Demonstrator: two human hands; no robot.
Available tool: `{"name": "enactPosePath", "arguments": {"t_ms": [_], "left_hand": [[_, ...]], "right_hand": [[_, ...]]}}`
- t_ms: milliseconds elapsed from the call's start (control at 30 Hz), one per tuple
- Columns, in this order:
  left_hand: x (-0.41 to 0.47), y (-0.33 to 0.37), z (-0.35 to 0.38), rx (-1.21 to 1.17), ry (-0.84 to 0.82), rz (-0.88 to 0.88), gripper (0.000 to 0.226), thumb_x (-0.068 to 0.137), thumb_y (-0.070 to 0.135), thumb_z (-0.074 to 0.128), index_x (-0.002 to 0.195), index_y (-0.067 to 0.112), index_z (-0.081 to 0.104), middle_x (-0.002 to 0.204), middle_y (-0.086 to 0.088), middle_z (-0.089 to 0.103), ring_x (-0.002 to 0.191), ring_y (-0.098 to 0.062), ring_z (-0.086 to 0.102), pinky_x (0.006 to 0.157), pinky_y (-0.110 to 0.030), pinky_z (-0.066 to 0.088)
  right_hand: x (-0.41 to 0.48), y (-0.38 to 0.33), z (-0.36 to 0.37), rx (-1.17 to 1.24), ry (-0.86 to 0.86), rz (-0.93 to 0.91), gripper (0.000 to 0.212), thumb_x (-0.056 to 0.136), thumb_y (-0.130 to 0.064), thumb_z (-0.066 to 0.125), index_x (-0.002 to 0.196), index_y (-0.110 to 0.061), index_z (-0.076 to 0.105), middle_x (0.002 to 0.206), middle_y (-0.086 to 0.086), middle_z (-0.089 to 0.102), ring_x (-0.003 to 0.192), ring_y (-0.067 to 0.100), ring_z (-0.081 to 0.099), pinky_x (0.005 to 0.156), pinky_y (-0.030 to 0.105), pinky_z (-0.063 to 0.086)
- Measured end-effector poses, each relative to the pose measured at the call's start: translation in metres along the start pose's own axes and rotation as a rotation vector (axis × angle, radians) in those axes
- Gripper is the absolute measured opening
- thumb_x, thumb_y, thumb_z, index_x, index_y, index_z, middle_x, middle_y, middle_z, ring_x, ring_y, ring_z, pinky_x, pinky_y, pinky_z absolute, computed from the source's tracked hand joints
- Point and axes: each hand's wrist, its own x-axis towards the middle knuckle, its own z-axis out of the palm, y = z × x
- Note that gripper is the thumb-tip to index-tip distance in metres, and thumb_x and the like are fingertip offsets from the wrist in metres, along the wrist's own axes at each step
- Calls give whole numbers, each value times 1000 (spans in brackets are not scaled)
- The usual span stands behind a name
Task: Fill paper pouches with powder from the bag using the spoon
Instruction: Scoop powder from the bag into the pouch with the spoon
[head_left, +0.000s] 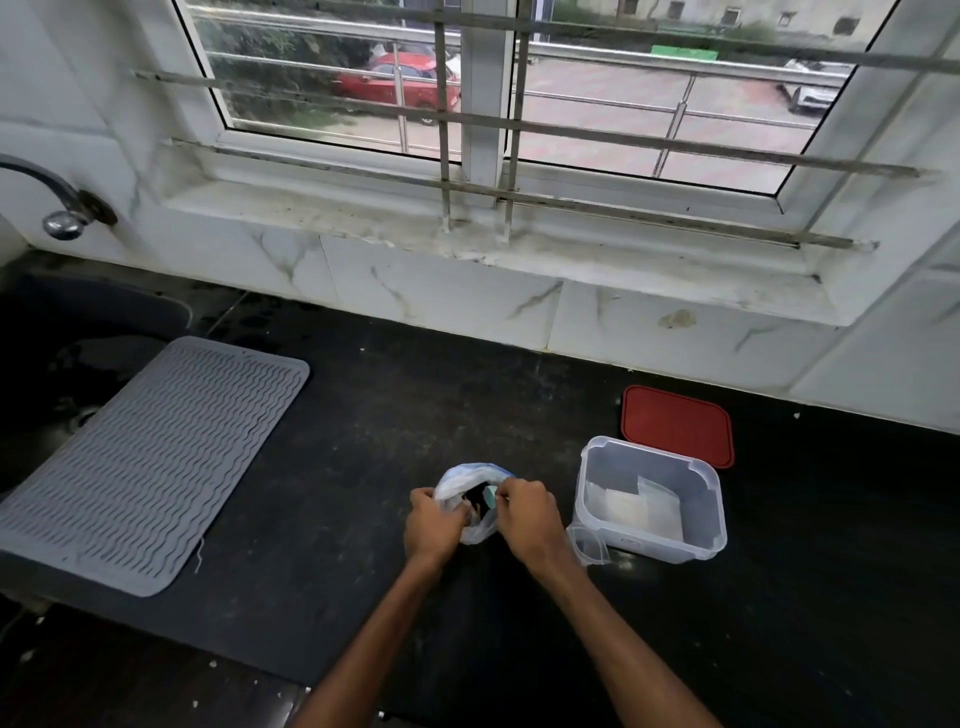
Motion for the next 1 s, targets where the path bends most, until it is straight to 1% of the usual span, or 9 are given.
{"name": "enactPosePath", "arguments": {"t_ms": [133, 233, 367, 500, 600, 667, 767, 900, 1000], "left_hand": [[8, 2, 3, -248, 24, -1, 32, 82, 4, 65, 111, 12, 54, 108, -10, 66, 93, -23, 64, 81, -38, 55], [13, 2, 5, -371, -60, 23, 32, 83, -3, 65, 112, 7, 56, 106, -13, 67, 88, -21, 65, 71, -30, 55], [17, 0, 2, -436, -204, 47, 26, 86, -9, 61, 107, 6, 58, 99, -16, 68, 80, -19, 65, 63, -23, 55], [24, -5, -2, -419, -321, 60, 23, 89, -6, 59, 111, 2, 61, 107, -25, 69, 91, -28, 65, 87, -45, 54], [24, -5, -3, -376, -357, 131, 34, 86, -2, 69, 118, -2, 57, 109, -23, 69, 91, -24, 66, 80, -36, 57], [25, -4, -4, -345, -324, 198, 41, 81, -6, 72, 117, 2, 55, 106, -18, 68, 88, -20, 67, 71, -25, 58], [26, -6, -4, -308, -242, 240, 43, 81, -13, 68, 116, 7, 53, 105, -15, 65, 87, -17, 65, 67, -21, 56], [22, -7, -4, -219, -201, 252, 42, 82, -10, 67, 114, 12, 53, 106, -10, 65, 87, -13, 64, 70, -20, 53], [23, -6, -7, -170, -134, 260, 44, 80, -7, 65, 113, 19, 52, 107, -6, 65, 92, -14, 64, 77, -27, 53]], "right_hand": [[5, 4, 4, 72, -44, 113, 20, 91, -17, 56, 89, -11, 75, 86, 6, 75, 82, 23, 72, 79, 35, 58], [7, 10, 12, 413, -56, 281, 21, 89, -10, 58, 75, -8, 73, 66, 7, 73, 59, 18, 72, 70, 39, 62], [4, 8, 8, 802, -64, 509, 17, 94, 1, 56, 81, 0, 69, 73, 20, 71, 56, 20, 68, 58, 29, 61], [1, 5, 16, 590, -13, 428, 22, 92, -11, 60, 74, -14, 72, 62, 4, 72, 56, 13, 71, 67, 34, 63], [-2, -2, 16, 585, -15, 404, 19, 92, -10, 60, 78, -14, 72, 63, 3, 72, 55, 11, 71, 64, 32, 63], [-2, -1, 11, 708, -52, 449, 14, 93, -4, 59, 88, -4, 72, 67, 9, 73, 56, 14, 71, 62, 29, 62], [-4, 0, 8, 857, -108, 527, 13, 95, 0, 56, 90, 0, 69, 70, 13, 71, 58, 16, 69, 60, 26, 60], [-6, -4, 4, 1068, -141, 621, 13, 96, 3, 54, 92, 5, 66, 72, 15, 68, 60, 18, 67, 55, 22, 58], [-7, -7, -2, 1155, -144, 637, 12, 94, 4, 56, 96, 9, 67, 75, 17, 69, 64, 18, 68, 57, 23, 59]]}}
